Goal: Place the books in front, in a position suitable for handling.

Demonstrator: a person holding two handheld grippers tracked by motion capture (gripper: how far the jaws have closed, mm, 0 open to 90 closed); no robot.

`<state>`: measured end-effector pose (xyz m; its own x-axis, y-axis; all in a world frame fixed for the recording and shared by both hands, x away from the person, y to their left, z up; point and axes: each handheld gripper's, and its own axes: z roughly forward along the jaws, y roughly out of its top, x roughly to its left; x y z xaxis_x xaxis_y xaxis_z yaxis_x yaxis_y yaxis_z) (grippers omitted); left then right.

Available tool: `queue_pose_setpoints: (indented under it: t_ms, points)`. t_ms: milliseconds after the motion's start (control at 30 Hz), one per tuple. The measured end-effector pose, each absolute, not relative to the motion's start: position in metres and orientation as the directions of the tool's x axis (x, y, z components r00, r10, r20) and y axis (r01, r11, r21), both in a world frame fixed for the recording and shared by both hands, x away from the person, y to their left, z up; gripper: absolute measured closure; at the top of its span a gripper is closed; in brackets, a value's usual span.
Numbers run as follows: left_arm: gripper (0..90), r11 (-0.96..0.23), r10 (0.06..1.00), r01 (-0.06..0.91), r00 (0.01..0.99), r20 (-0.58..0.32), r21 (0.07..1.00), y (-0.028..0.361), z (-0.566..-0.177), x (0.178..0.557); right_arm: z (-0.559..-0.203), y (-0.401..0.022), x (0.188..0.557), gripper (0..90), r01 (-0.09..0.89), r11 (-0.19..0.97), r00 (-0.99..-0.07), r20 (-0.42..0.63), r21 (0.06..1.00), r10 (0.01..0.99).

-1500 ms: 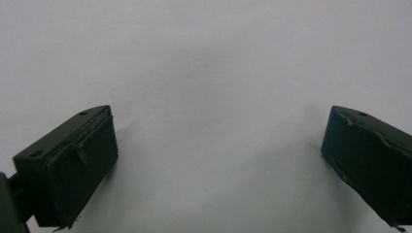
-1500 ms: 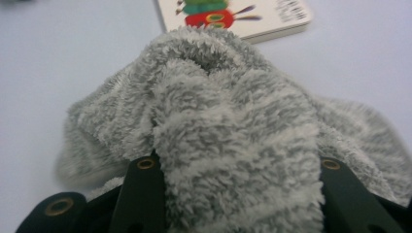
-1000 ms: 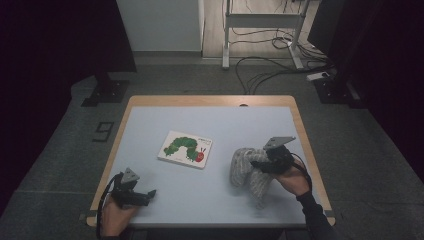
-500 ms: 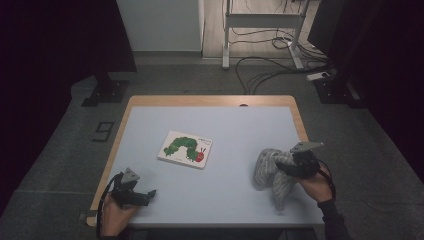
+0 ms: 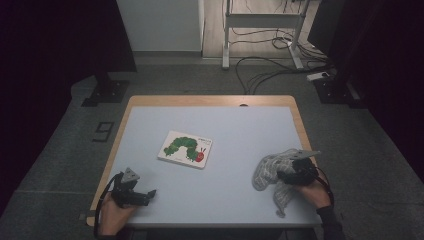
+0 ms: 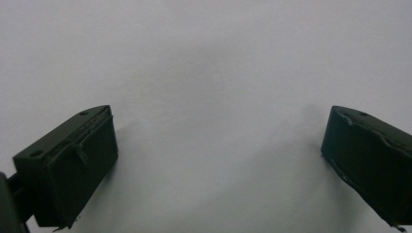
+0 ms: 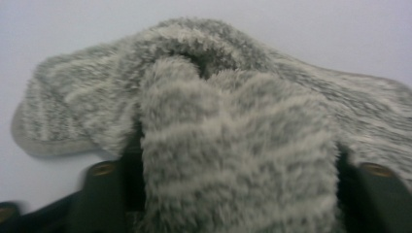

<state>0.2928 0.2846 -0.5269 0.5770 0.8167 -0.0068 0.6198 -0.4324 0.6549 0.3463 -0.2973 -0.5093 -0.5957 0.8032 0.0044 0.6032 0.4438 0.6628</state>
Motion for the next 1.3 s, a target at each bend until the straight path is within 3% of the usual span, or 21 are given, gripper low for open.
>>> queue_pose_setpoints:
  t_ms: [133, 467, 733, 1000, 1300]
  points:
    - [0.0, -0.438, 0.814, 0.618, 0.581, -0.004, 0.653, 0.284, -0.527, 0.293, -0.497, -0.298, 0.343, 14.2, 0.595, 0.443, -0.588, -0.013, 0.67, 0.809]
    - [0.0, -0.477, 0.774, 0.595, 0.633, -0.011, 0.647, 0.276, -0.511, 0.31, -0.467, -0.276, 0.343, 12.3, 0.511, 0.449, -0.632, -0.034, 0.733, 0.775]
    - [0.0, -0.515, 0.742, 0.567, 0.671, 0.003, 0.643, 0.262, -0.489, 0.35, -0.468, -0.237, 0.354, 0.4, 0.479, 0.455, -0.675, -0.017, 0.751, 0.738]
    - [0.0, -0.58, 0.708, 0.548, 0.705, 0.041, 0.602, 0.25, -0.491, 0.391, -0.473, -0.2, 0.362, 0.0, 0.454, 0.478, -0.713, -0.015, 0.752, 0.701]
    - [0.0, -0.61, 0.671, 0.552, 0.742, -0.001, 0.568, 0.239, -0.514, 0.411, -0.481, -0.168, 0.372, 0.0, 0.436, 0.498, -0.744, -0.011, 0.75, 0.668]
